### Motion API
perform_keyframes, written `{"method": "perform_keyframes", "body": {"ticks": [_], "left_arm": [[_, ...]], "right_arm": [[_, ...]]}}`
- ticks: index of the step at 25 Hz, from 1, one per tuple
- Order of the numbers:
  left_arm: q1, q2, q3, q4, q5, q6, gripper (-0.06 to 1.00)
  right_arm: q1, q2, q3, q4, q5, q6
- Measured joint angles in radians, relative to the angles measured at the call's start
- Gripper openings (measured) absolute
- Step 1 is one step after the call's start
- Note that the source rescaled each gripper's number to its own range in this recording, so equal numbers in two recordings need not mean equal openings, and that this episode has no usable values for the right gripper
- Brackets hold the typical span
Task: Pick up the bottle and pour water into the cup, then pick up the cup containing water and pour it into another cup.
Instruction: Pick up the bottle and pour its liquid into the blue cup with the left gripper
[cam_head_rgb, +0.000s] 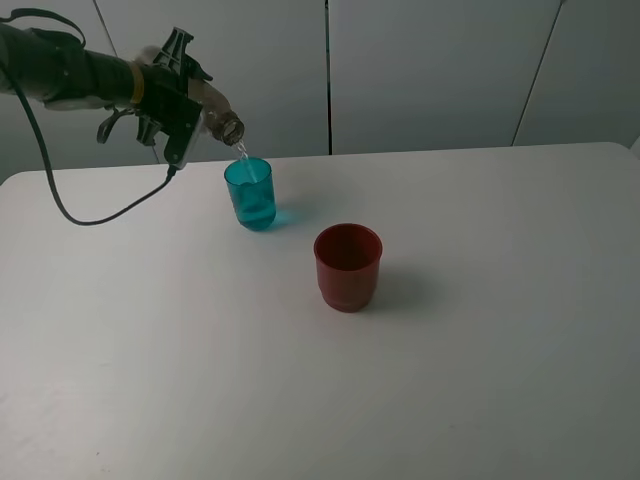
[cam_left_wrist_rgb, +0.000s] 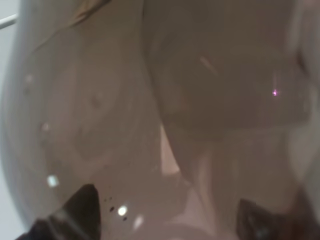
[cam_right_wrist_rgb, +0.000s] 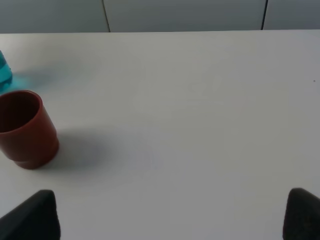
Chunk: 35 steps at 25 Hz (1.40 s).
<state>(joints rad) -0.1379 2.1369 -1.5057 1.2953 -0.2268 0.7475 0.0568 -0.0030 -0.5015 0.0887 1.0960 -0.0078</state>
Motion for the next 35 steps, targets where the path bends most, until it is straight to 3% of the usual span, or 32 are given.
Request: {"method": "perform_keyframes", "body": {"ticks": [35], "left_arm": [[0.000, 0.000, -0.002, -0.009, -0.079, 0.122, 0.01]], "right_arm": [[0.000, 0.000, 0.000, 0.000, 0.000, 0.000]]}}
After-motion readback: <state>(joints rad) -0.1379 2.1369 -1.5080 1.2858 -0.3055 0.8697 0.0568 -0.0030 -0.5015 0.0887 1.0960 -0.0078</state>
